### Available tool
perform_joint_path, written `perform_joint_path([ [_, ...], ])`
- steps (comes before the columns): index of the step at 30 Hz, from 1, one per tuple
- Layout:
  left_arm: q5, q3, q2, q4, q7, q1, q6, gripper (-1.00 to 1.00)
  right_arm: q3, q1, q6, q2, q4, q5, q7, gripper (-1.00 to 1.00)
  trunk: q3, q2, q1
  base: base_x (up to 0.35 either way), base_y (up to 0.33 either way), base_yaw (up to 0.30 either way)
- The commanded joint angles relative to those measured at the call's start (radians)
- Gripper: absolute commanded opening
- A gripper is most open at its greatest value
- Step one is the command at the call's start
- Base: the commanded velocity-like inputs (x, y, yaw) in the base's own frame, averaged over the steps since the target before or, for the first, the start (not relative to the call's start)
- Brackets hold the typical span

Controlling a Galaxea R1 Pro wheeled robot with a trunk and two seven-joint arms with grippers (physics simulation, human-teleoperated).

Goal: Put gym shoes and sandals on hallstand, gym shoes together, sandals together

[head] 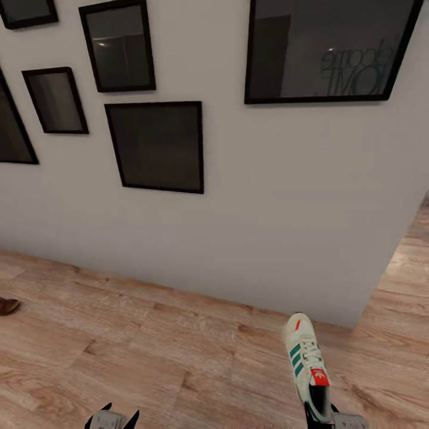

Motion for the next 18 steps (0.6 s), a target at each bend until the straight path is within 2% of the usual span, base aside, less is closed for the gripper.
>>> perform_joint_path([
  [1, 0.007, 0.005, -0.002, 0.002, -0.009, 0.000, 0.000, 1.00, -0.010, -0.001, -0.003, 0.000, 0.001, -0.007, 0.002, -1.00, -0.001, 0.000, 0.000, 0.000, 0.000, -0.268],
  [5, 0.007, 0.006, -0.003, 0.006, -0.008, 0.000, -0.002, 1.00, -0.034, -0.001, -0.003, 0.000, 0.002, -0.006, 0.002, -1.00, -0.001, 0.000, 0.000, 0.000, 0.000, -0.268],
  [12, 0.009, 0.008, -0.004, 0.008, -0.002, 0.000, -0.002, 1.00, -0.037, -0.001, -0.003, 0.004, 0.002, -0.006, 0.003, -1.00, -0.001, 0.000, 0.000, 0.000, 0.000, -0.268],
  [18, 0.012, 0.009, -0.005, 0.009, 0.087, 0.000, -0.003, 1.00, -0.036, -0.001, -0.003, 0.008, 0.003, -0.004, 0.004, -1.00, -0.001, 0.000, 0.000, 0.000, -0.020, -0.268],
])
